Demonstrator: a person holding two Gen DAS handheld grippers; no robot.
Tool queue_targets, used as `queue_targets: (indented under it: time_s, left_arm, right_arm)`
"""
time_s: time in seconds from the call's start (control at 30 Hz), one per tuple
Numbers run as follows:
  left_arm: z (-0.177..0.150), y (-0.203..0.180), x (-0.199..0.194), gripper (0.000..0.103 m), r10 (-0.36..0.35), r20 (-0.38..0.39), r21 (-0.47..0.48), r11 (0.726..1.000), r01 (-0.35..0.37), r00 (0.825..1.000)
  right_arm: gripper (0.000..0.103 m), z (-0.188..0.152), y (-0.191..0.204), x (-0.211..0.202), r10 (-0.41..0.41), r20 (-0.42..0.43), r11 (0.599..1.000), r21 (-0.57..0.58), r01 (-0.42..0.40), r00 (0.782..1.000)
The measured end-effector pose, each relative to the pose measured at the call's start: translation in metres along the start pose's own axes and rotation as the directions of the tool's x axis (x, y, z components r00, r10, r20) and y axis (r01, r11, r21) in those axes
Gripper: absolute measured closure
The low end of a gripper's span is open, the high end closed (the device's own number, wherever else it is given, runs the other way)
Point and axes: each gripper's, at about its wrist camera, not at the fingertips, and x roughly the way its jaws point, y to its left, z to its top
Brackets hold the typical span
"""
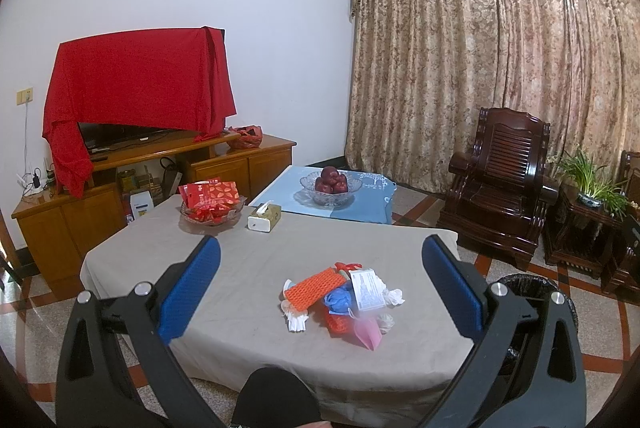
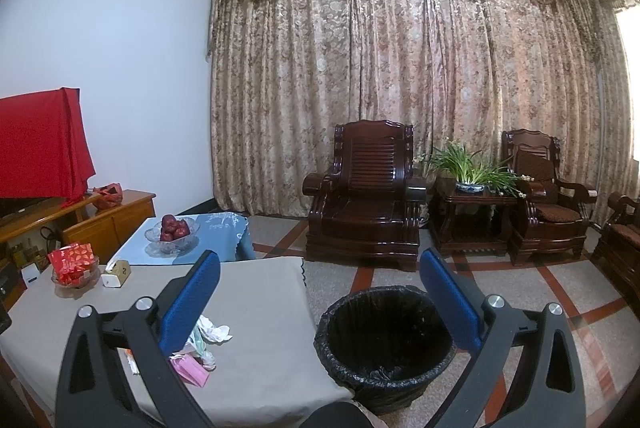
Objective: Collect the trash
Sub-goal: 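Move both tools forward toward the trash pile on the table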
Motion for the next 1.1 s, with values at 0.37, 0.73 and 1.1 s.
queue_targets:
  time_s: [0.37, 0.73, 1.1]
  left_arm:
    - [-0.028, 0.018, 0.029, 0.005, 0.032, -0.068, 0.027, 0.999, -0.030, 0.997]
    - [-0.061, 0.046, 0.098, 0.005, 0.085, -0.240, 0.030, 0.996, -0.080, 0.967]
    - [-0.087, 0.059, 0.160, 0.005, 0.078, -0.345, 0.015, 0.997, -0.077, 0.936]
  right_arm:
    - [0.006, -0.009, 0.011, 0.018, 0.047, -0.054, 0.998, -0.034, -0.049, 0.997]
    - [0.006, -0.050, 0.068, 0.092, 0.200, -0.250, 0.970, -0.089, -0.228, 0.947]
    - [0.006, -0.093, 0.144, 0.148, 0.328, -0.394, 0.907, -0.123, -0.403, 0.859]
